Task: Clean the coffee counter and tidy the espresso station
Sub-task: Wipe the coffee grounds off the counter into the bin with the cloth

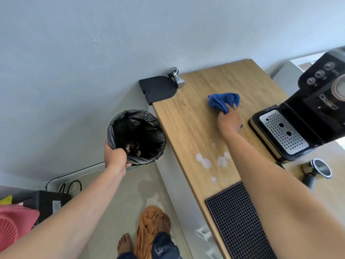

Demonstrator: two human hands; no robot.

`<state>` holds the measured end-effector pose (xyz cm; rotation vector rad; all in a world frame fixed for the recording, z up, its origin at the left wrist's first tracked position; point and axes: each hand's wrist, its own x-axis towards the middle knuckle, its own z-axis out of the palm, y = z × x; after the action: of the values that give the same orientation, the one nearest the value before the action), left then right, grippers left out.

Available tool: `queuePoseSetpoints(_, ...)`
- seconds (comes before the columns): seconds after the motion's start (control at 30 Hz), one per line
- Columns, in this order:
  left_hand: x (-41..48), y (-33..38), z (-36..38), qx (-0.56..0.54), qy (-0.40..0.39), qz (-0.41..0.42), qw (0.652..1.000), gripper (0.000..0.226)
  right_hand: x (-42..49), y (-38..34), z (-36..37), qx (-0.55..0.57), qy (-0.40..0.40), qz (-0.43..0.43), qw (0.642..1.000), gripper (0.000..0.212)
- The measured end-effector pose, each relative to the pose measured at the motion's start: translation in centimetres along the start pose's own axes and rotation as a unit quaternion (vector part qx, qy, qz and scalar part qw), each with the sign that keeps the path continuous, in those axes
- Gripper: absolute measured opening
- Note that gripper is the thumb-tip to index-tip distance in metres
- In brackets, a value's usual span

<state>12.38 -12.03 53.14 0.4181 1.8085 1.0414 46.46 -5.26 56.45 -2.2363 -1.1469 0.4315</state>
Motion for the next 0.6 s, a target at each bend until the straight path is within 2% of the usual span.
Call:
queuePoseSetpoints(0.1,0.3,-0.2,0.2,0.004,0.006,-0.007,1.000,0.069,-1.4,0.3,1.5,-0.047,-0.028,0.001,0.998,0.049)
queuePoseSetpoints(0.17,0.3,-0.5,0.2,0.003,0.011,-0.015,1.000,0.069,-4.3,-1.5,3.3,-0.045,-0.038,-0.030,0.998,0.050)
queuePoseSetpoints(0.33,0.1,-0.7,0.5,-0.019,0.017,-0.025,0.999,0.070,-13.6,-7.8,8.7,0.044,-0.118,-0.130,0.983,0.051)
queuePoseSetpoints(0.47,-0.3,-0.4,0.5,-0.052,0.022,-0.021,0.998,0.069,-17.2,-10.5,10.3,0.127,-0.214,-0.209,0.946,0.048)
queuePoseSetpoints(0.53,-0.2,-0.1,0.6,-0.051,0.026,-0.011,0.998,0.073,-14.9,-10.3,9.3,0.121,-0.190,-0.227,0.947,0.048)
queuePoseSetpoints(0.6,0.1,0.1,0.5,-0.038,0.027,-0.001,0.999,0.077,-10.5,-9.2,7.4,0.102,-0.138,-0.199,0.965,0.048)
